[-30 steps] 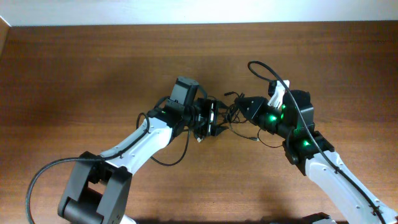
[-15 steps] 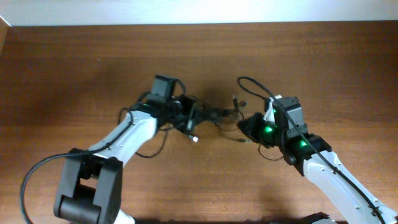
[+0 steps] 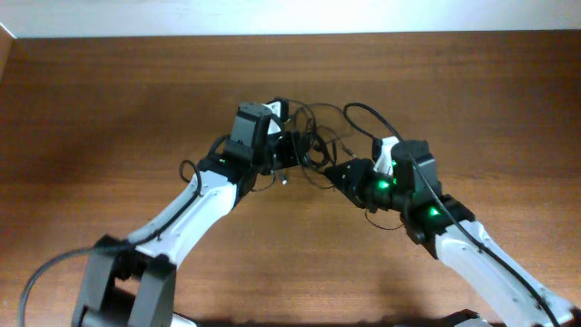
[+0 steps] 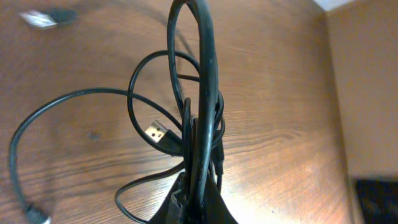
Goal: Untangle cables
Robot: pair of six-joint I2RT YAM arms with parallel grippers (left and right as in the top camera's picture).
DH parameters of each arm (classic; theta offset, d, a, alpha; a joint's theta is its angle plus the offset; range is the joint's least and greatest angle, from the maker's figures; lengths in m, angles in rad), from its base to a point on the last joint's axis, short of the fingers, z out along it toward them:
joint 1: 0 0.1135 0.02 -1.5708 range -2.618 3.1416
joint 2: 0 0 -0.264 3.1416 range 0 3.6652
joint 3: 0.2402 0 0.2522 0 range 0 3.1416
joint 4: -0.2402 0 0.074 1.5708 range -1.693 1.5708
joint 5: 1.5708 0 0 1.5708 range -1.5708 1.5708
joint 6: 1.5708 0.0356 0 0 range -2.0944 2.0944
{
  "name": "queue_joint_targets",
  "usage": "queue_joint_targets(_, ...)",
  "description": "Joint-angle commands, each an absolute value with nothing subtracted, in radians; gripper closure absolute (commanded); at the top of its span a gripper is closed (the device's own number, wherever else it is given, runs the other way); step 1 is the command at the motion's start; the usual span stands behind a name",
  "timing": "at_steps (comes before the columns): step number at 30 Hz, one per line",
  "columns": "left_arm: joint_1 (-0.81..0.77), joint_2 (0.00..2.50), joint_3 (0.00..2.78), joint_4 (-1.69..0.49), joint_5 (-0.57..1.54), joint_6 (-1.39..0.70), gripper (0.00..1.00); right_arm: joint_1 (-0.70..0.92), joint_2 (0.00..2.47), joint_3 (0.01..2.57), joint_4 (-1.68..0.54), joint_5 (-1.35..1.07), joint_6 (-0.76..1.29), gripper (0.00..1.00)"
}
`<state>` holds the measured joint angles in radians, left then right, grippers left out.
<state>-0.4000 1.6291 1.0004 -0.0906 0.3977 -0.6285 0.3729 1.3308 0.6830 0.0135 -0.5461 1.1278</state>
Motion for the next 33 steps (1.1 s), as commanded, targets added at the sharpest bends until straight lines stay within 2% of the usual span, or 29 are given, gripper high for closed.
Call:
queue_joint_targets(1,-0.426,1.534,1.002,-0.102,0.369,-0.544,1.00,0.388,1.406,0.691,0.094,-0.519,1.203,0.65)
queue_joint_targets(8,-0.434,1.512,1.002,-0.147,0.369,-0.544,1.00,0.388,1.453,0.691,0.206,-0.529,1.281,0.66)
queue_joint_targets(13,-0.434,1.512,1.002,-0.146,0.371,-0.568,1.00,0.405,1.463,0.691,0.206,-0.504,1.299,0.75)
queue_joint_targets(14,-0.434,1.512,1.002,-0.147,0.373,-0.579,1.00,0.414,1.467,0.691,0.206,-0.487,1.300,0.82)
queue_joint_targets(15,-0.434,1.512,1.002,-0.147,0.385,-0.581,1.00,0.422,1.467,0.691,0.207,-0.466,1.299,0.83)
queue_joint_targets(22,-0.434,1.512,1.002,-0.097,0.562,-0.644,1.00,0.433,1.480,0.691,0.209,-0.406,1.323,0.84)
queue_joint_targets(27,-0.434,1.512,1.002,-0.110,0.589,-0.644,1.00,0.433,1.483,0.691,0.294,-0.407,1.325,0.79)
queue_joint_targets(28,-0.434,1.512,1.002,-0.109,0.588,-0.643,1.00,0.433,1.483,0.691,0.296,-0.412,1.325,0.94)
queue_joint_targets(30,-0.432,1.512,1.002,-0.106,0.560,-0.643,1.00,0.433,1.483,0.691,0.276,-0.462,1.313,0.96)
queue_joint_targets(33,-0.391,1.512,1.002,-0.105,0.415,-0.647,1.00,0.433,1.483,0.691,0.252,-0.582,1.098,0.96)
